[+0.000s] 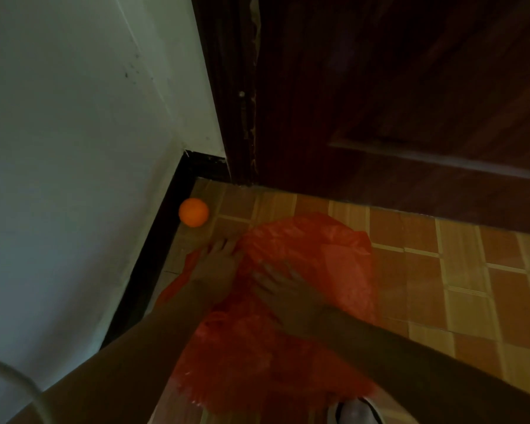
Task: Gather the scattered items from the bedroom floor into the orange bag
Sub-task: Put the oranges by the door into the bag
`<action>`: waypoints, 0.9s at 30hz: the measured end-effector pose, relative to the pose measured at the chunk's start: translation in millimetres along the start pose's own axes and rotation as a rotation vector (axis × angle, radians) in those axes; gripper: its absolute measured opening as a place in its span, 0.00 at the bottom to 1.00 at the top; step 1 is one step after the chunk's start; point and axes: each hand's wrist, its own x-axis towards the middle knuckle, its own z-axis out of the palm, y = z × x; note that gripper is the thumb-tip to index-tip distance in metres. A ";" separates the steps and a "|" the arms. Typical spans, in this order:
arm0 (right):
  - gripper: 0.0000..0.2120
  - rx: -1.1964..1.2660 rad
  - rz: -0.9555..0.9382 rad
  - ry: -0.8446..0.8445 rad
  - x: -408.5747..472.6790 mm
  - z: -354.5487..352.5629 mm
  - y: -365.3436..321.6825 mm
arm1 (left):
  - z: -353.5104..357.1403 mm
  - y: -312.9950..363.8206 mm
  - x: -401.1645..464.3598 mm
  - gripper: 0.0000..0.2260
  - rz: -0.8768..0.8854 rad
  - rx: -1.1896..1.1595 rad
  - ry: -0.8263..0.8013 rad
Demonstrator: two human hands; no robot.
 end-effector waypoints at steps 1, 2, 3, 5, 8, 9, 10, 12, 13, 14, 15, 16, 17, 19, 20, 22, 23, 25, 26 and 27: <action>0.32 -0.034 0.001 -0.059 6.5 -0.8 8.5 | -1.0 0.1 -3.4 0.27 0.005 0.010 0.015; 0.32 -0.060 0.019 -0.114 11.7 0.2 19.3 | -1.0 0.0 -7.3 0.28 0.018 0.031 0.034; 0.32 -0.061 0.048 -0.142 15.1 0.1 30.7 | -2.3 0.7 -12.4 0.28 0.037 0.070 0.061; 0.35 -0.008 0.113 -0.132 17.9 -2.9 52.3 | -0.5 3.3 -22.6 0.30 0.084 0.147 0.099; 0.44 0.084 0.184 -0.074 16.1 0.0 73.6 | 2.8 7.7 -36.1 0.42 0.113 0.169 0.042; 0.46 0.105 0.199 -0.070 14.8 3.2 76.3 | 5.0 8.6 -39.3 0.43 0.093 0.175 0.008; 0.48 0.126 0.220 -0.077 13.7 6.3 78.4 | 6.2 8.8 -42.2 0.44 0.068 0.184 -0.024; 0.53 0.203 0.282 -0.106 12.3 14.3 84.0 | 8.2 5.8 -46.3 0.48 0.018 0.177 -0.106; 0.56 0.251 0.314 -0.121 12.0 19.9 87.4 | 8.9 2.7 -48.1 0.49 -0.010 0.154 -0.146; 0.59 0.289 0.338 -0.141 12.1 24.8 90.9 | 9.8 -1.6 -49.4 0.49 -0.045 0.132 -0.180; 0.61 0.304 0.348 -0.167 11.9 28.5 94.0 | 10.5 -6.5 -49.9 0.50 -0.081 0.121 -0.208; 0.63 0.298 0.346 -0.196 11.6 32.2 96.8 | 11.0 -11.2 -50.6 0.50 -0.110 0.118 -0.235; 0.65 0.285 0.338 -0.218 11.4 33.8 98.2 | 11.7 -15.1 -50.8 0.50 -0.130 0.111 -0.258; 0.65 0.266 0.317 -0.235 11.0 32.5 97.9 | 12.9 -19.8 -51.2 0.49 -0.143 0.060 -0.270; 0.65 0.260 0.312 -0.240 11.3 29.3 96.2 | 13.4 -22.0 -51.2 0.49 -0.144 0.023 -0.262; 0.63 0.250 0.314 -0.222 13.3 17.1 88.0 | 10.9 -25.6 -51.0 0.49 -0.165 -0.054 -0.224; 0.60 0.242 0.315 -0.191 14.6 10.2 80.4 | 7.7 -26.3 -51.5 0.48 -0.169 -0.071 -0.191; 0.48 0.227 0.284 -0.060 15.2 0.8 55.5 | 0.3 -24.2 -53.2 0.39 -0.111 -0.034 -0.072; 0.41 0.234 0.246 0.017 13.3 2.1 39.4 | -2.1 -21.5 -53.6 0.34 -0.053 -0.011 0.004; 0.38 0.255 0.200 0.068 9.9 5.9 23.1 | -4.2 -17.7 -53.1 0.30 0.006 -0.005 0.071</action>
